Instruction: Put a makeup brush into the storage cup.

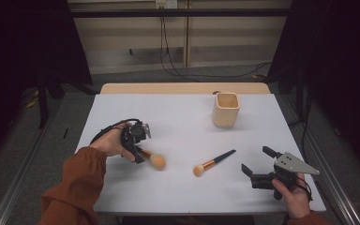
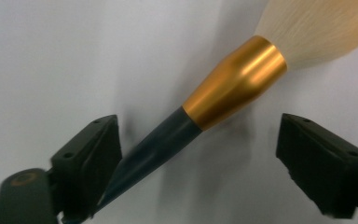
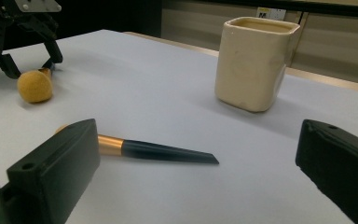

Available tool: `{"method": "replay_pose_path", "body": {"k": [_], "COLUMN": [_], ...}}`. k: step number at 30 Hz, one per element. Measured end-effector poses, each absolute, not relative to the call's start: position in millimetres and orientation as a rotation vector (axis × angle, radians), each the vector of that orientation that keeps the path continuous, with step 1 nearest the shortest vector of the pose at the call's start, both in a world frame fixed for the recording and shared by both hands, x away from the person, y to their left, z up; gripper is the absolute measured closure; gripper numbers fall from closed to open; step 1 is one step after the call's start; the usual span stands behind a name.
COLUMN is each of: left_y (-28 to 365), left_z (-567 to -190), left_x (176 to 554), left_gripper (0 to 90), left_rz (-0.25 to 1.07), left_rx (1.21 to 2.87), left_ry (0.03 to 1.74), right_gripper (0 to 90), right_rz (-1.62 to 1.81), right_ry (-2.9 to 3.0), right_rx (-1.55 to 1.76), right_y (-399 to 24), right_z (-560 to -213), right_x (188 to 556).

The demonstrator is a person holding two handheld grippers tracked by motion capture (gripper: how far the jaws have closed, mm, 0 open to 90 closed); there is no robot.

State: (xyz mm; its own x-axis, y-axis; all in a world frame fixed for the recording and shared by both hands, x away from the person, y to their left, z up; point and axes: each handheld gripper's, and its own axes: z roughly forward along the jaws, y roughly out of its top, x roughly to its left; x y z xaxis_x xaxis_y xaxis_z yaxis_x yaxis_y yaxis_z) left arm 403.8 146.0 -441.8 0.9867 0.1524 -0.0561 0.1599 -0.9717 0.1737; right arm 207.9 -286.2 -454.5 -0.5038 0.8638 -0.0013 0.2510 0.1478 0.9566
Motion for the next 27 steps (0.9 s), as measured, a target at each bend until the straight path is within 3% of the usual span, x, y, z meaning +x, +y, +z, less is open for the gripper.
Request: {"method": "replay_pose_path", "body": {"k": [10,27], "left_y": [140.6,134.1], "left_z": [-449.0,-446.0], "left_x": [407.0,405.7], "left_gripper": [26.1,55.2], "left_rz": [-0.072,-0.080], "left_rx": [3.001,3.045], "left_ry": [0.146,0.159], "right_gripper": [0.0,0.0], "right_rz": [1.370,1.370], "right_ry": [1.859,1.863], "right_rx": [1.059,1.069], "right_y": [-286.1,-285.5], "right_z": [-454.8,-455.1], "right_x": [208.0,208.0]}}
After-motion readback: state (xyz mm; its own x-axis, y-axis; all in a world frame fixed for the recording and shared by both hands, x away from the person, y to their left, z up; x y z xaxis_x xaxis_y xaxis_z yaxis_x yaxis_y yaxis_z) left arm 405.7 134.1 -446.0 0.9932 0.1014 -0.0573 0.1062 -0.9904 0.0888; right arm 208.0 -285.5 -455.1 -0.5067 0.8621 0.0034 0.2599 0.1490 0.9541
